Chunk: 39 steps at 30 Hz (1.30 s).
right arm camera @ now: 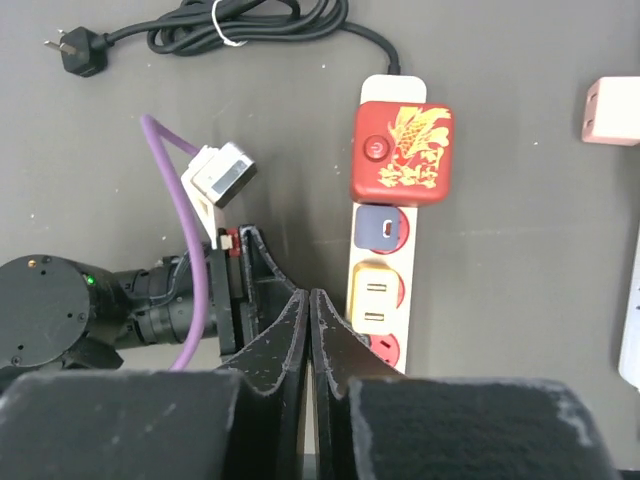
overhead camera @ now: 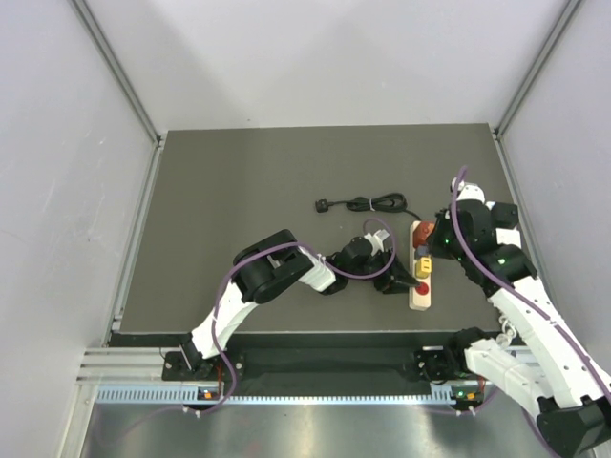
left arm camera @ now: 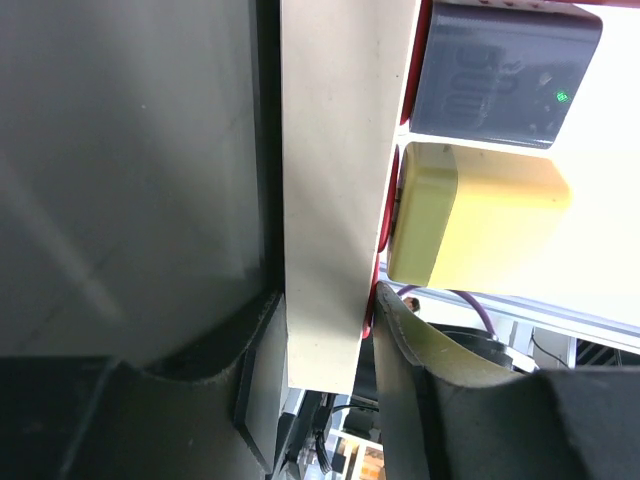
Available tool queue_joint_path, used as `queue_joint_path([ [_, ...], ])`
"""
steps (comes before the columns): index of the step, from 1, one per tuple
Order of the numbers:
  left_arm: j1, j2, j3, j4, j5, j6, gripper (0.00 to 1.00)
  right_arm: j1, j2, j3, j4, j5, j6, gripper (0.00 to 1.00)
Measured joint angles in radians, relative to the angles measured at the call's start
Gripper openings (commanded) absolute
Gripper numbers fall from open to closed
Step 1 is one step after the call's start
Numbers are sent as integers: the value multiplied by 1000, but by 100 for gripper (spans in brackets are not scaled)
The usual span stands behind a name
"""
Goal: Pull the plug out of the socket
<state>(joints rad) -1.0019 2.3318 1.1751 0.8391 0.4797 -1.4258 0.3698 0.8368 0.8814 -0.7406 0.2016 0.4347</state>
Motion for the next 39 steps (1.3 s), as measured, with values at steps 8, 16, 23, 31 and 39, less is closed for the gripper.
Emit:
queue_joint_path([
  [8,0,0,0,1,0,0,0,-21,77,4,-60,-63,-30,46],
  [16,0,0,-4,8,0,0,0,-88,138,-47,-86,-130,-27,63],
  [23,0,0,-6,14,-2,0,0,-98,199,-72,-82,-154,-24,54],
  [31,0,0,-6,14,-2,0,0,-98,253,-102,-65,-150,7,49],
  [39,0,0,-6,14,-1,0,0,-98,284,-149,-12,-147,37,46],
])
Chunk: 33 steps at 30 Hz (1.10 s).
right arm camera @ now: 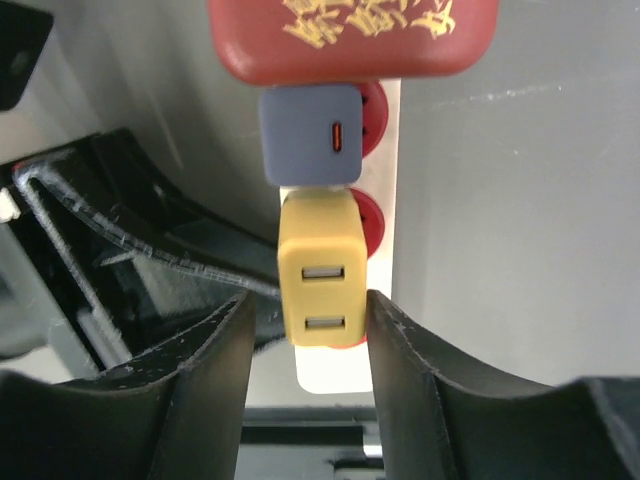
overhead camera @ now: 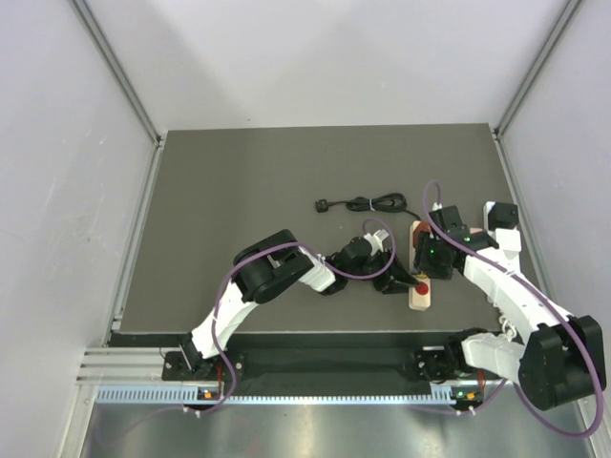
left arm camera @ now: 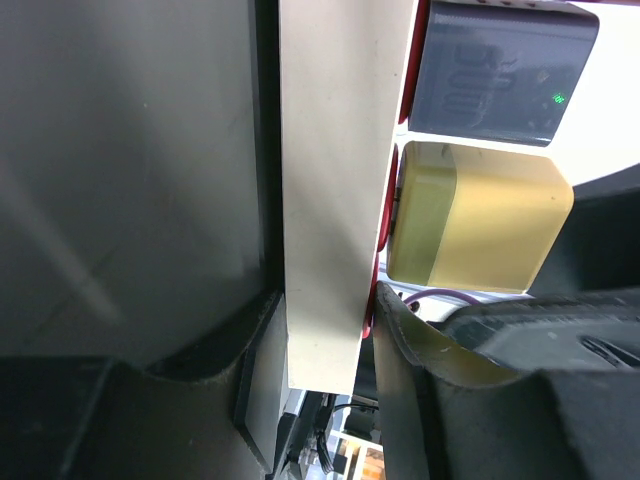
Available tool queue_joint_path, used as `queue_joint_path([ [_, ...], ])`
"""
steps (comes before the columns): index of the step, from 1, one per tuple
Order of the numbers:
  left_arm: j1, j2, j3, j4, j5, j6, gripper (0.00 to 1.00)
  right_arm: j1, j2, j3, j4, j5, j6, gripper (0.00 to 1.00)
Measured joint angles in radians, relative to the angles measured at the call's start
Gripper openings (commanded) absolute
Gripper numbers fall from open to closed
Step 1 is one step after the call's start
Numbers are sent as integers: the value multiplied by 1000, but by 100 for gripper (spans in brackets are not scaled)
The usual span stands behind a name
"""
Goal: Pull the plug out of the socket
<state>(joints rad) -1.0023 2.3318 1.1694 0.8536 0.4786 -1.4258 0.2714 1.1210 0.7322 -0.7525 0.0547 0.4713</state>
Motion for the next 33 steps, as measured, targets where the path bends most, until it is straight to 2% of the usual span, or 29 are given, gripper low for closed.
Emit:
queue_joint_path([
  [4,0,0,0,0,0,0,0,-1,1,-16,31,19,7,43],
  [6,0,0,0,0,0,0,0,-1,1,-19,49,33,10,38],
  [19,0,0,0,0,0,0,0,-1,52,-47,123,56,12,38],
  [22,1,0,0,0,2,1,0,-1,51,-53,130,54,0,2],
  [27,2,0,-1,0,1,-2,0,5,46,-53,131,61,2,0],
  [33,-6,1,-6,40,14,-53,0,82,-28,-53,87,158,10,0],
])
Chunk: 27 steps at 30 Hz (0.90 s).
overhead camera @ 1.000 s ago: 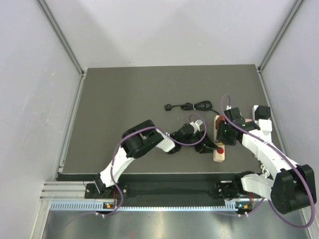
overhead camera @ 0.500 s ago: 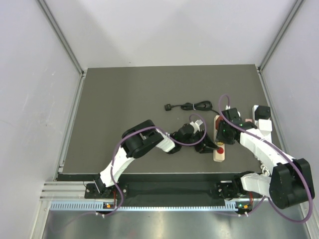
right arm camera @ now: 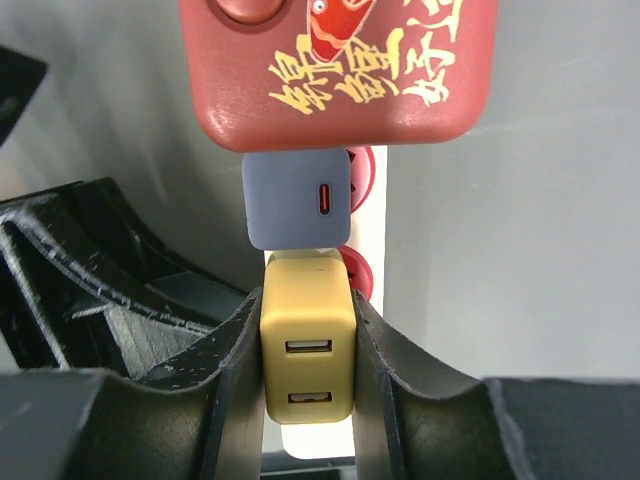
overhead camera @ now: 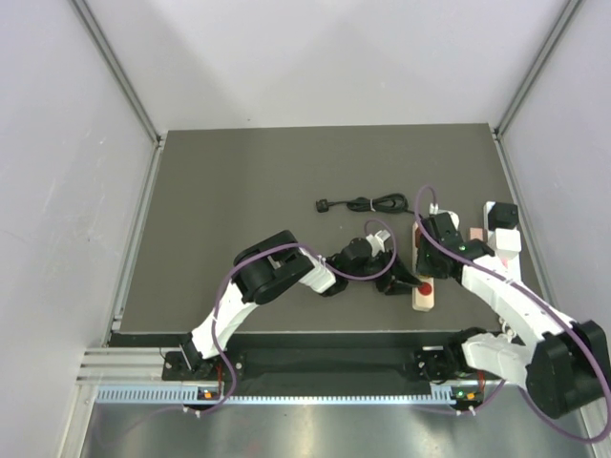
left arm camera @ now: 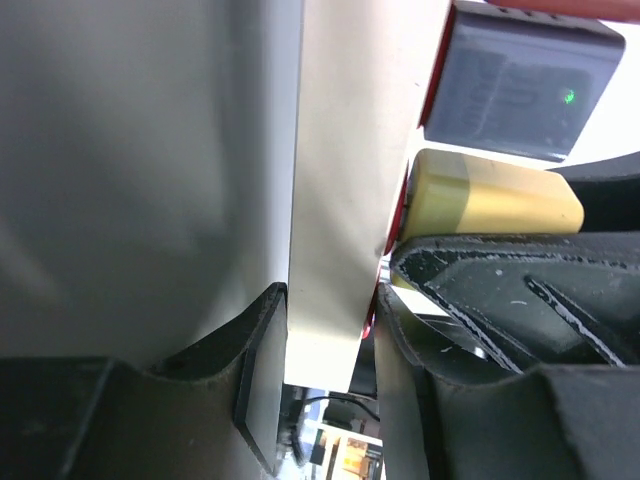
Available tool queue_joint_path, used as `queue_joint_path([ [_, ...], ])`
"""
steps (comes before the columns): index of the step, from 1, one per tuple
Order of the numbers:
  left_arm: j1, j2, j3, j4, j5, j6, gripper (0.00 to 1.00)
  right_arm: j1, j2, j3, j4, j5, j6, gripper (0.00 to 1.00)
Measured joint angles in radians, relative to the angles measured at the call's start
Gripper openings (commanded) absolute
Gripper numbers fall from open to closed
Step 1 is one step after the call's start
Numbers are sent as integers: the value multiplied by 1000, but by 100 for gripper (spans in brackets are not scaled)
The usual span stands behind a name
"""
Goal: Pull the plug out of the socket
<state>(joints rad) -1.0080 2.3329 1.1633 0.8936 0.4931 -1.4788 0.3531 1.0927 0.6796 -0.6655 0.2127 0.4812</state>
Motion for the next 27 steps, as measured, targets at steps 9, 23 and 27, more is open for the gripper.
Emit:
queue_joint_path([
  [9,-7,-6,28,3,6,11,0,30,-90,-1,-36,64,0,0],
  [23,-11,-8,19,-32,-21,18,0,-206,-34,-1,-35,-212,-44,0],
  [27,-18,-10,24,-43,-31,23,0,-155,-39,-1,-40,-153,-43,0],
])
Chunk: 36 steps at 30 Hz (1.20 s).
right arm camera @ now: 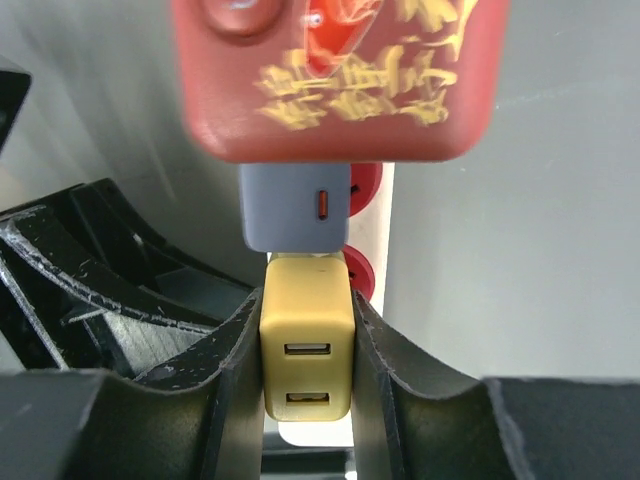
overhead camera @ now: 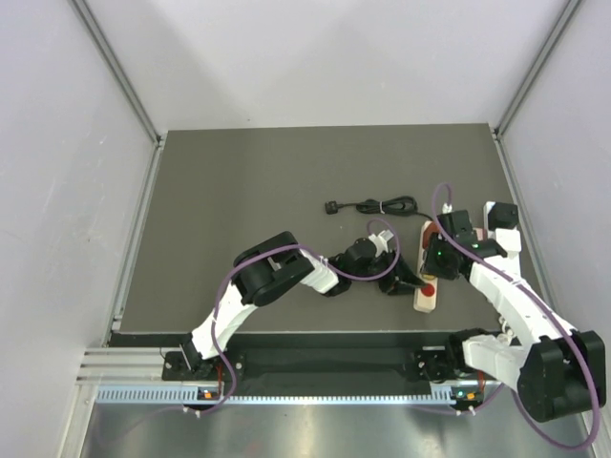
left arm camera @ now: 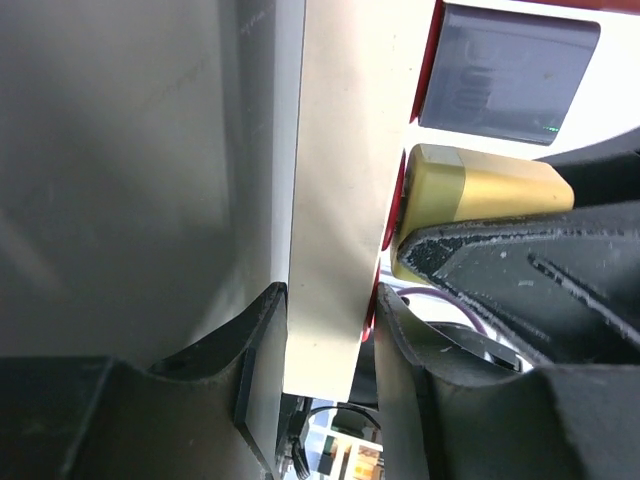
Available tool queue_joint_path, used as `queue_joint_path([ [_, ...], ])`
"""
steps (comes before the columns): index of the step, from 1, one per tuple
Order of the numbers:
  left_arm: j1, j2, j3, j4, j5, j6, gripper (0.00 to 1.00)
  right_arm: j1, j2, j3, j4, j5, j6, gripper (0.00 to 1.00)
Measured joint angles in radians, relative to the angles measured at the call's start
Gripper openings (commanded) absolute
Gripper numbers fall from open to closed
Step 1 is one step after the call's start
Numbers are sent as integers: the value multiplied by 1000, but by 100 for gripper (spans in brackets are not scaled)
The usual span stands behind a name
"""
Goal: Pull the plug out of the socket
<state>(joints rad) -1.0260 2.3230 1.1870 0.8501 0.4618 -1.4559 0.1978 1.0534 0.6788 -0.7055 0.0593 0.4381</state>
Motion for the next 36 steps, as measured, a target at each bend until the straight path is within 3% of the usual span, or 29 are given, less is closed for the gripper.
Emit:
queue_joint_path([
  [5,-5,-13,6,-55,0,22,0,243,19,3,-21,271,67,0],
  [9,-5,-21,10,-126,-26,31,0,350,54,42,-44,393,116,0],
  [22,-3,-29,8,-130,-71,50,0,296,-108,114,-40,335,84,0],
  [23,-3,-35,7,-138,-76,60,6,296,-122,115,-41,330,77,0],
  [24,-3,-43,4,-147,-86,72,34,296,-133,115,-41,325,70,0],
  [28,-5,-89,-20,-199,-140,127,59,296,-165,115,-40,288,40,0],
  [31,-11,-144,-31,-249,-181,173,84,296,-172,114,-29,251,14,0],
  [36,-27,-214,-29,-362,-260,262,89,295,-179,114,-19,201,-15,0],
])
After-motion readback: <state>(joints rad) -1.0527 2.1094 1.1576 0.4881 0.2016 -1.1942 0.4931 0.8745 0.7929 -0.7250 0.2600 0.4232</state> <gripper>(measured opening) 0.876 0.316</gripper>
